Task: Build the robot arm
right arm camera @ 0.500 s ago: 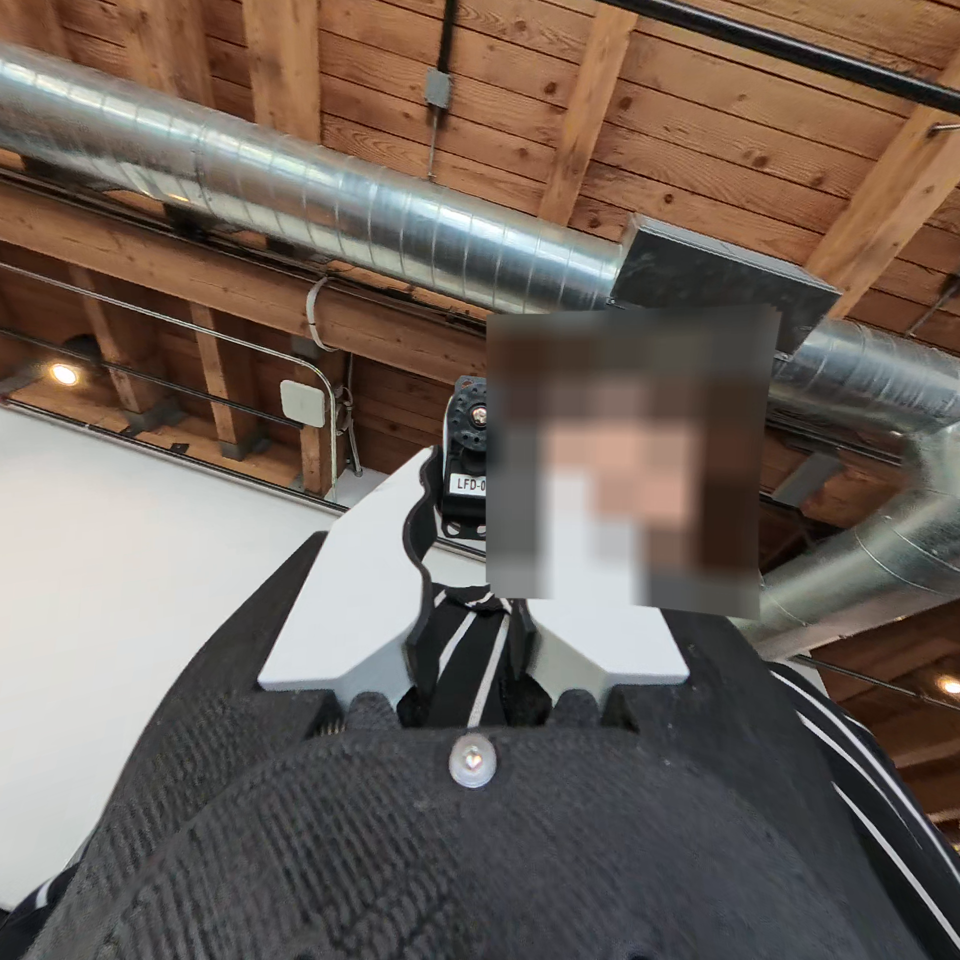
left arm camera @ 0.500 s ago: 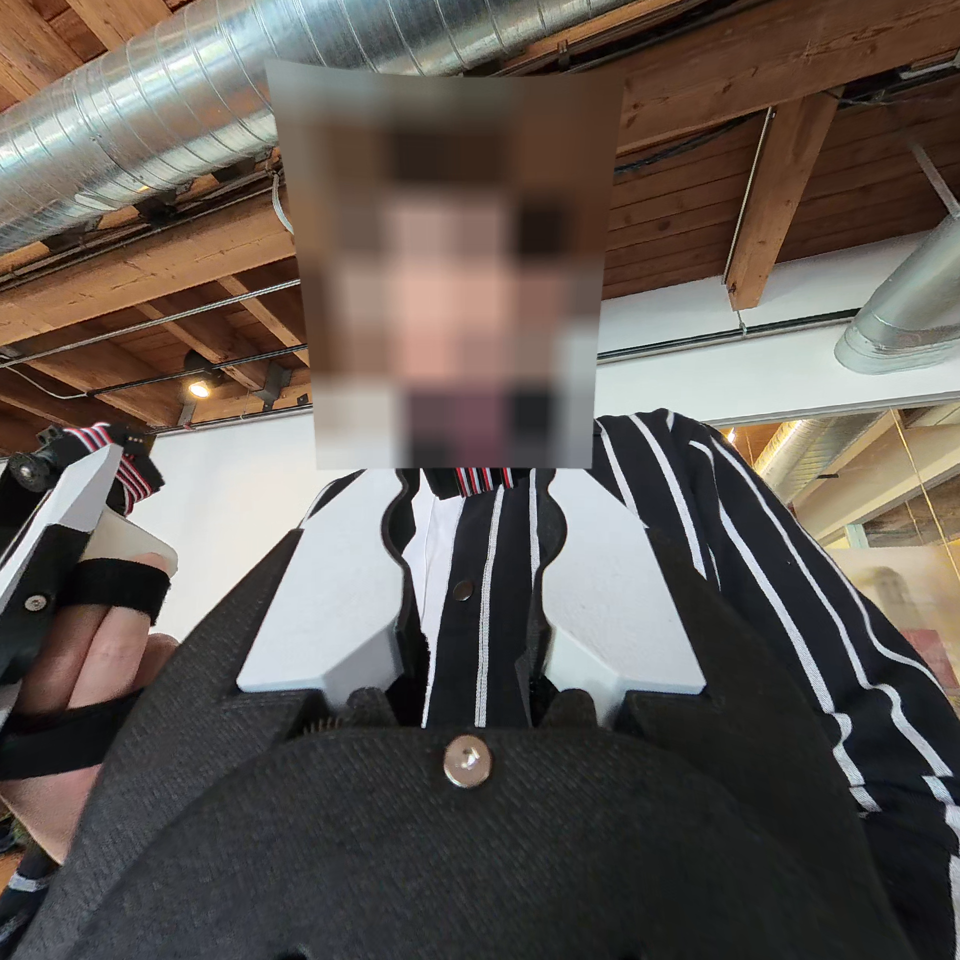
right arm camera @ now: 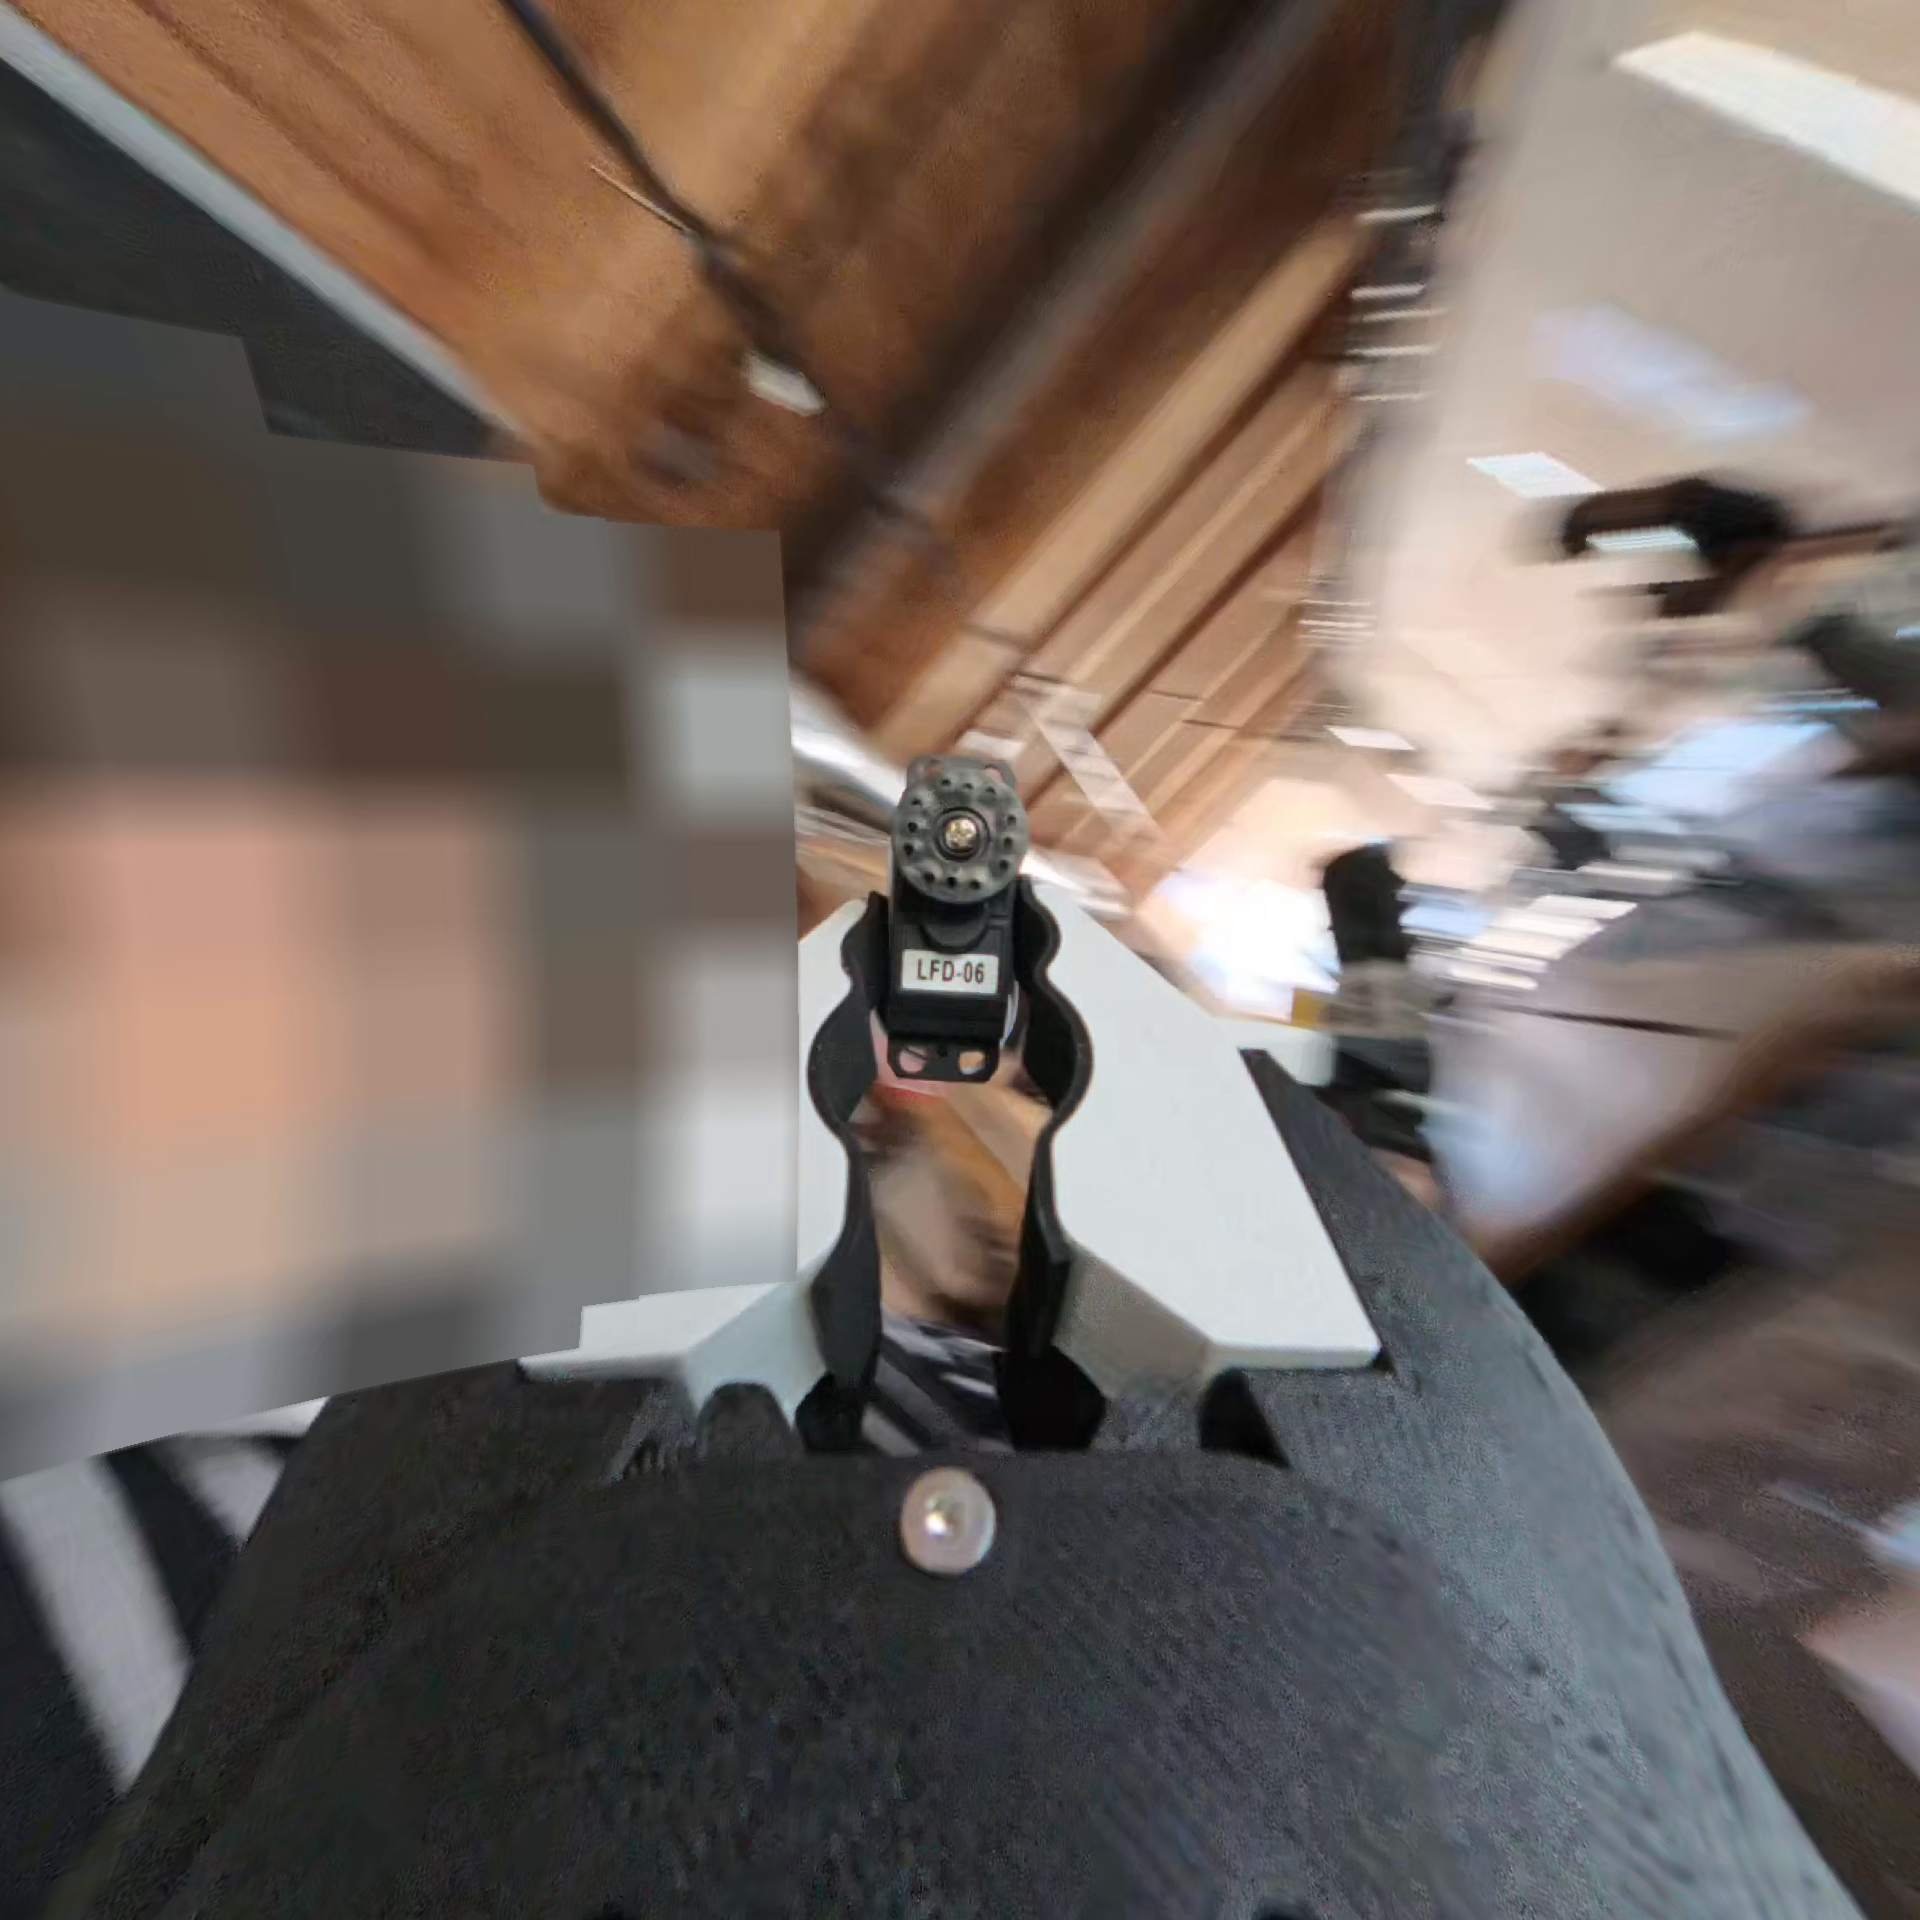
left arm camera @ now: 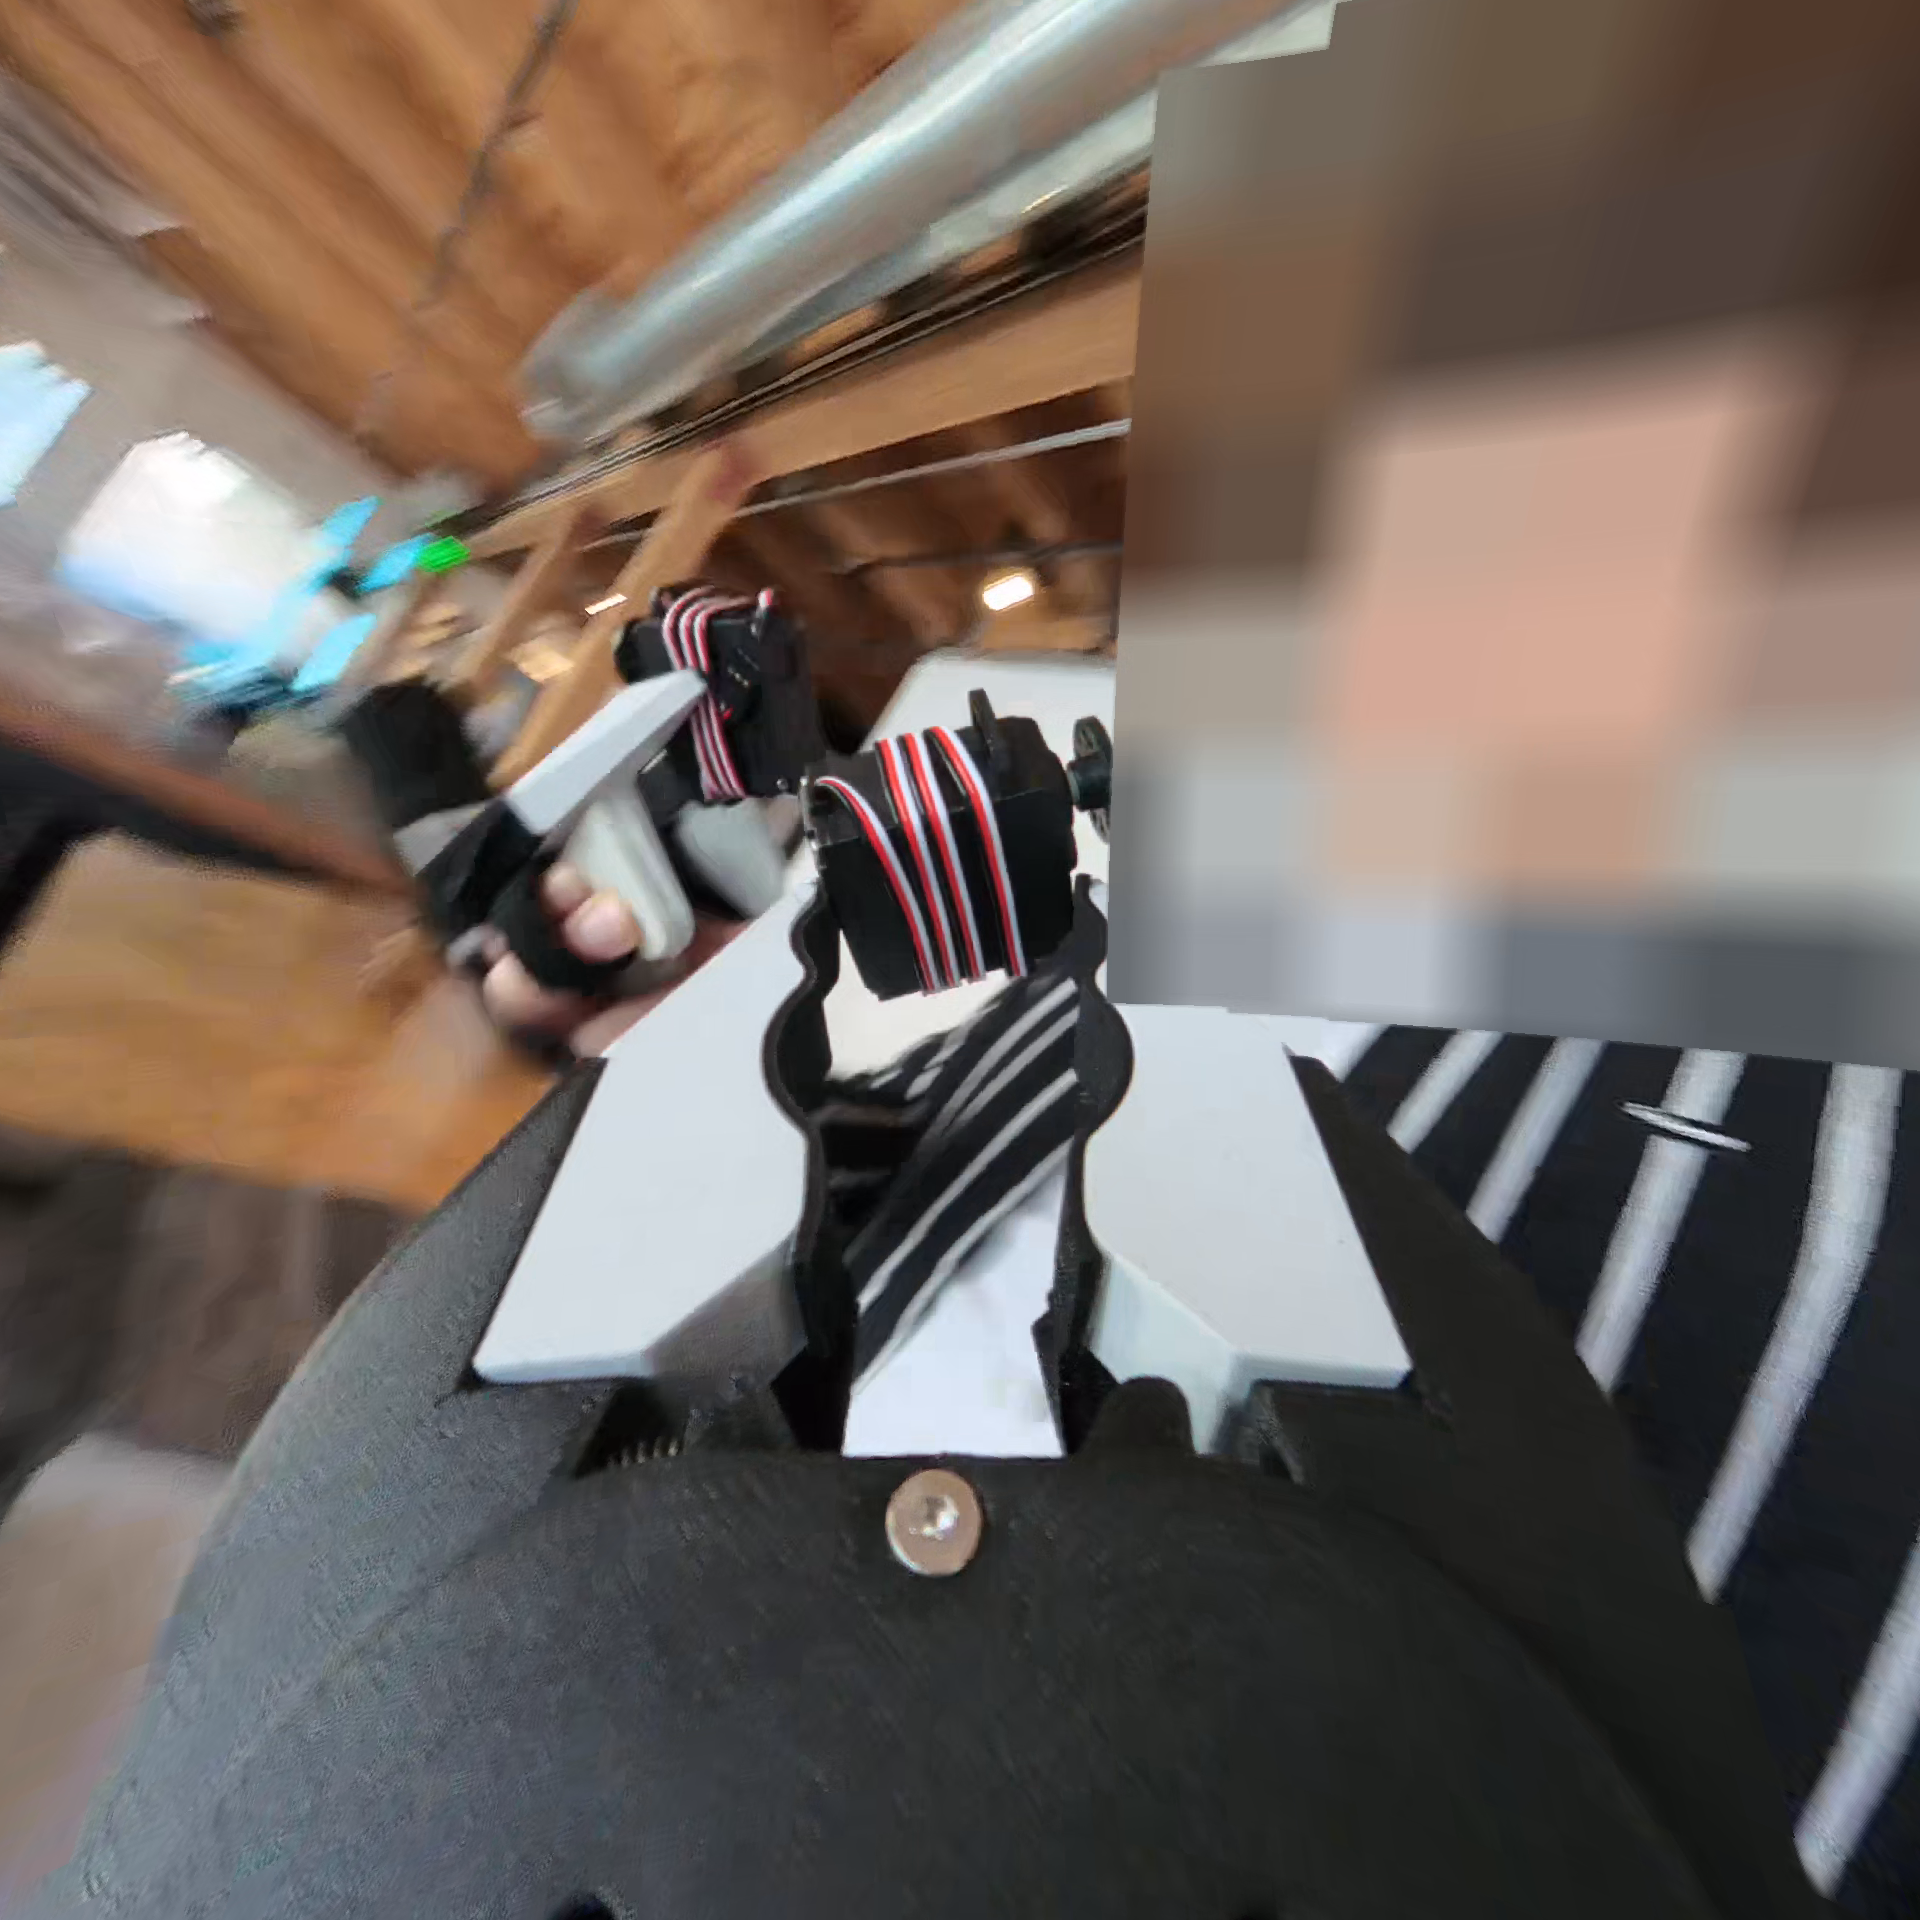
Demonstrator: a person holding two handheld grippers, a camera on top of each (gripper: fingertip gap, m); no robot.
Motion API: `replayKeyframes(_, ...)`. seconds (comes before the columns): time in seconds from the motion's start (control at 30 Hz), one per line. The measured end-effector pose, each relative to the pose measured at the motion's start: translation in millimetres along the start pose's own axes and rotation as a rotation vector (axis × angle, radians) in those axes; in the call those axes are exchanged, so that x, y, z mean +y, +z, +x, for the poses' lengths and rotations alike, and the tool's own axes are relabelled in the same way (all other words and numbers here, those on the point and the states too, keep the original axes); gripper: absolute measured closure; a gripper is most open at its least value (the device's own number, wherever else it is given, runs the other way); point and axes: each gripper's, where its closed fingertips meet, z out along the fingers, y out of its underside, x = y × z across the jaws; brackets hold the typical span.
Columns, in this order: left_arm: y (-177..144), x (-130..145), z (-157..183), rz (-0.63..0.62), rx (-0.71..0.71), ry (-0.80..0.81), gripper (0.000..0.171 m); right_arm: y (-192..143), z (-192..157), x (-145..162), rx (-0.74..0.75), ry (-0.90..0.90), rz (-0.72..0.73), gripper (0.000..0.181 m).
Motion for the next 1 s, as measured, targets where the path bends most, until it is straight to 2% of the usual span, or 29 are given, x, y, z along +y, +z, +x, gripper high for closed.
replayKeyframes(0.03, -3.3, 0.3, -17.6, -0.053, -0.124, 0.021, 0.128, -5.6, 26.8, -4.9, 0.21, -0.128, -0.054, 0.159)
replayKeyframes(0.1, -19.8, 0.9, -58.1, -0.161, -0.402, 0.075, 0.128, -31.5, 74.9, -22.1, 0.635, -0.413, -0.157, 0.159)
replayKeyframes(0.17, -47.5, 4.9, -98.3, -0.268, -0.666, 0.115, 0.128, -56.5, 100.7, -36.1, 0.926, -0.677, -0.262, 0.159)
replayKeyframes(0.2, -56.9, 7.6, -110.9, -0.298, -0.732, 0.119, 0.128, -64.7, 108.0, -39.4, 1.016, -0.77, -0.296, 0.159)
replayKeyframes(0.3, -61.7, 14.6, -132.1, -0.272, -0.754, 0.052, 0.128, -80.7, 124.6, -35.7, 1.186, -0.917, -0.379, 0.159)
replayKeyframes(0.4, -61.3, 17.8, -147.3, -0.255, -0.797, 0.047, 0.128, -86.8, 130.3, -27.6, 1.269, -1.041, -0.455, 0.159)
replayKeyframes(0.53, -55.0, 21.5, -151.6, -0.288, -0.81, 0.063, 0.128, -87.7, 129.6, -19.7, 1.299, -1.09, -0.502, 0.159)
replayKeyframes(1.0, -54.3, 21.9, -151.4, -0.267, -0.807, 0.036, 0.128, -90.2, 126.9, -17.3, 1.328, -1.117, -0.532, 0.159)
